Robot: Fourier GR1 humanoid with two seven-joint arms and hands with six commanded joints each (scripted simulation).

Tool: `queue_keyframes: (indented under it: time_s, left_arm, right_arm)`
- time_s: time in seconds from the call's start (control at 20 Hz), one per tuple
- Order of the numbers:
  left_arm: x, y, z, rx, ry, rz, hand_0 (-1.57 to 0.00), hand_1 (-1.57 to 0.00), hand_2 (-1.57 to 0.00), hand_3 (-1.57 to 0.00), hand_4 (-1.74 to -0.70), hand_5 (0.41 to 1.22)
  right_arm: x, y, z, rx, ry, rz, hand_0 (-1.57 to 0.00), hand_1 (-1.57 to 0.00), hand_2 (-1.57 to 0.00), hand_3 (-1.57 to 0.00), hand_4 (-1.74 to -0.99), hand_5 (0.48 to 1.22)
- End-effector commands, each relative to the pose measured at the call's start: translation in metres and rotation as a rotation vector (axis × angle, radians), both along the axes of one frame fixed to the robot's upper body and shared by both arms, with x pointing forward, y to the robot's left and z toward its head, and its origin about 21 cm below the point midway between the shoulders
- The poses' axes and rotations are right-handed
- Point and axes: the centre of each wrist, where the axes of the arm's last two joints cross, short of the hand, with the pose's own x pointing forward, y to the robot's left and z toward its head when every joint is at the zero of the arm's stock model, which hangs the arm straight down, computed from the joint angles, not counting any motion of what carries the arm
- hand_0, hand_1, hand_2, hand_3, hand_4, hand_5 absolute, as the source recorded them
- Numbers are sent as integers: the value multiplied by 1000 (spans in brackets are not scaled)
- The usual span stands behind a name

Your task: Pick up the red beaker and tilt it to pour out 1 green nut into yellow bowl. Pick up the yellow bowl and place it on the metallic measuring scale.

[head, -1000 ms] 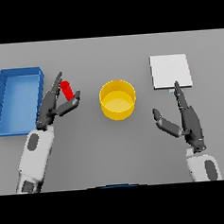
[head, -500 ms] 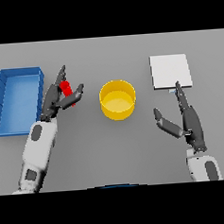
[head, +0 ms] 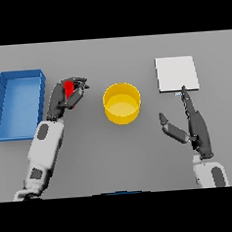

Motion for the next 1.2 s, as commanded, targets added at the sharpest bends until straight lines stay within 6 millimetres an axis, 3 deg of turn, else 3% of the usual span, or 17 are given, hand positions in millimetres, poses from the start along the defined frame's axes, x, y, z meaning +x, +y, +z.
queue_keyframes:
  time_s: [0.0,0.15,0.3,0.55,0.8,1.15]
  left_arm:
    - [0,-1,0,17,-2,-8,-1199,-1214,-1228,-1093,-1571,1106]
    - [-3,-5,0,14,6,-18,-1380,-1388,-1395,-1326,-1505,1162]
    - [-3,-10,1,-26,-32,10,-1473,-1477,-1481,-1446,-1620,1140]
    - [0,-11,25,-58,-115,40,-1539,-1540,-1542,-1530,-1701,1114]
    - [4,-10,62,160,-147,-65,-1561,-1561,-1561,-1558,-1728,1121]
    - [13,-23,82,417,-114,-158,-1564,-1565,-1565,-1562,-1733,1112]
  right_arm:
    - [0,0,2,0,-8,-4,1,1,1,1,-1250,643]
    - [1,3,1,1,5,-8,1,1,1,1,-1257,645]
    - [1,4,3,16,0,-1,1,1,1,1,-1260,643]
    - [-3,-3,1,-16,-12,-3,1,1,1,1,-1259,649]
    - [0,0,2,-22,-10,-2,1,1,1,1,-1257,663]
    - [1,2,1,-38,14,-4,1,1,1,1,-1256,678]
